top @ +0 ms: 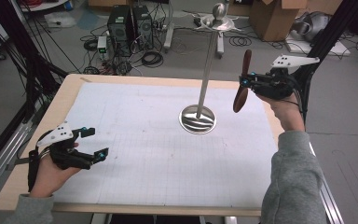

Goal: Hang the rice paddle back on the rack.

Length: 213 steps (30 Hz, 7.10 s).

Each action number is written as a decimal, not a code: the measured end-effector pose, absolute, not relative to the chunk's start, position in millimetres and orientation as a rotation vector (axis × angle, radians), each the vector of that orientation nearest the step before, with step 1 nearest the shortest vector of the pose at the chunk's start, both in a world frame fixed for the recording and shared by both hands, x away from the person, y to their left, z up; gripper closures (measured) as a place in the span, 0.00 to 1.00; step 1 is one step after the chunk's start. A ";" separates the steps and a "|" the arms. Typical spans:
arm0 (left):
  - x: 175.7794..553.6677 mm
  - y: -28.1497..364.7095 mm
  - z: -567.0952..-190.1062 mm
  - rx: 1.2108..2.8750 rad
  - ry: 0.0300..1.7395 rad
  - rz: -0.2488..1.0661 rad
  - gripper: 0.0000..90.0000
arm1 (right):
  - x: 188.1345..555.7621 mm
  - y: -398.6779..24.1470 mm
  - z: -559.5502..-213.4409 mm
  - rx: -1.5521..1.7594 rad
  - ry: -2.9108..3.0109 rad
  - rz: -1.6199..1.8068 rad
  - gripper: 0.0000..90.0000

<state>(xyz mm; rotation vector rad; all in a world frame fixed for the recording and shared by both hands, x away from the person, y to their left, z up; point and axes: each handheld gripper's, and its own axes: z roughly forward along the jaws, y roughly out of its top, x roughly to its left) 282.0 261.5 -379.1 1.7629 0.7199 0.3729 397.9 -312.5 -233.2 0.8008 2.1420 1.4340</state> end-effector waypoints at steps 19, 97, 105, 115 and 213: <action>275.7 266.6 -377.3 1.760 0.723 0.388 0.03 | 405.1 -305.6 -215.2 0.790 2.074 1.481 0.87; 269.1 277.8 -379.0 1.726 0.748 0.366 0.03 | 419.9 -292.0 -196.8 0.759 2.043 1.599 0.87; 268.0 278.7 -377.7 1.722 0.746 0.367 0.03 | 421.5 -289.4 -197.1 0.755 2.045 1.606 0.87; 267.8 278.3 -377.9 1.721 0.746 0.367 0.03 | 422.3 -287.1 -197.5 0.747 2.055 1.606 0.87; 292.4 246.8 -381.0 1.763 0.685 0.302 0.03 | 408.1 -300.3 -221.4 0.864 2.089 1.503 0.10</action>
